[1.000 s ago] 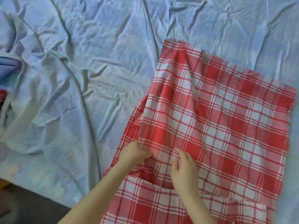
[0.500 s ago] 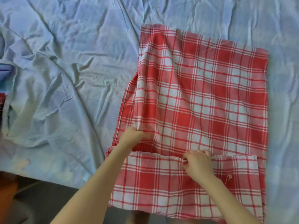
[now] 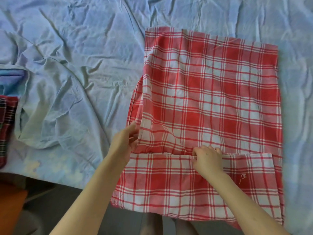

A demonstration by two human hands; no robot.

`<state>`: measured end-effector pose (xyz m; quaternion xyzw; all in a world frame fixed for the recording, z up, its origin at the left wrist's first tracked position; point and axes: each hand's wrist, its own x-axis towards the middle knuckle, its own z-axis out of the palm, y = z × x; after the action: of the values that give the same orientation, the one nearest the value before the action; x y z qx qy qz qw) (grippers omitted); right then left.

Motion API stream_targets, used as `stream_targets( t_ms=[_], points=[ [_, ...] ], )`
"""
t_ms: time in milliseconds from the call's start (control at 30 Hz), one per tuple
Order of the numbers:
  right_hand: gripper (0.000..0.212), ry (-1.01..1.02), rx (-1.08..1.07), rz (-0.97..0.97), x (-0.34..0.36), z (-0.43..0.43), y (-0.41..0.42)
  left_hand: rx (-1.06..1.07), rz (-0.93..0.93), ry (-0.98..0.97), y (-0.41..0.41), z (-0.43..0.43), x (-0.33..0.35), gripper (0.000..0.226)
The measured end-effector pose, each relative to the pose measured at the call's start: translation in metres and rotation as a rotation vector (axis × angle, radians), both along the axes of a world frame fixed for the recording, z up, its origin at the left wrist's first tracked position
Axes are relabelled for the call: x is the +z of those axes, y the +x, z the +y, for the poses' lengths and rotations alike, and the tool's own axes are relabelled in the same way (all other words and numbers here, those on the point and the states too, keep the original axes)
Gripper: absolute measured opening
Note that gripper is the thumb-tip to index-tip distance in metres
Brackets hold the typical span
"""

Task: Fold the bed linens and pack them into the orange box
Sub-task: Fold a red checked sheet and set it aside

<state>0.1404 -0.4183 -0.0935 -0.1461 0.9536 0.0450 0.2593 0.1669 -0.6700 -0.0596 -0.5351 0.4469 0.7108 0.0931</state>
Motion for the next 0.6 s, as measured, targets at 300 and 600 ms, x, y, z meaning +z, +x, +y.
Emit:
stream_targets(
  t_ms=[300,600],
  points=[
    [0.053,-0.005,0.069,-0.092,-0.007,-0.022,-0.008,-0.594,-0.189,-0.879,-0.007,0.004,-0.037,0.014],
    [0.056,0.001,0.172,-0.072,-0.011,-0.015,-0.007,-0.729,-0.380,-1.032,0.010,-0.040,-0.055,0.018]
  ],
)
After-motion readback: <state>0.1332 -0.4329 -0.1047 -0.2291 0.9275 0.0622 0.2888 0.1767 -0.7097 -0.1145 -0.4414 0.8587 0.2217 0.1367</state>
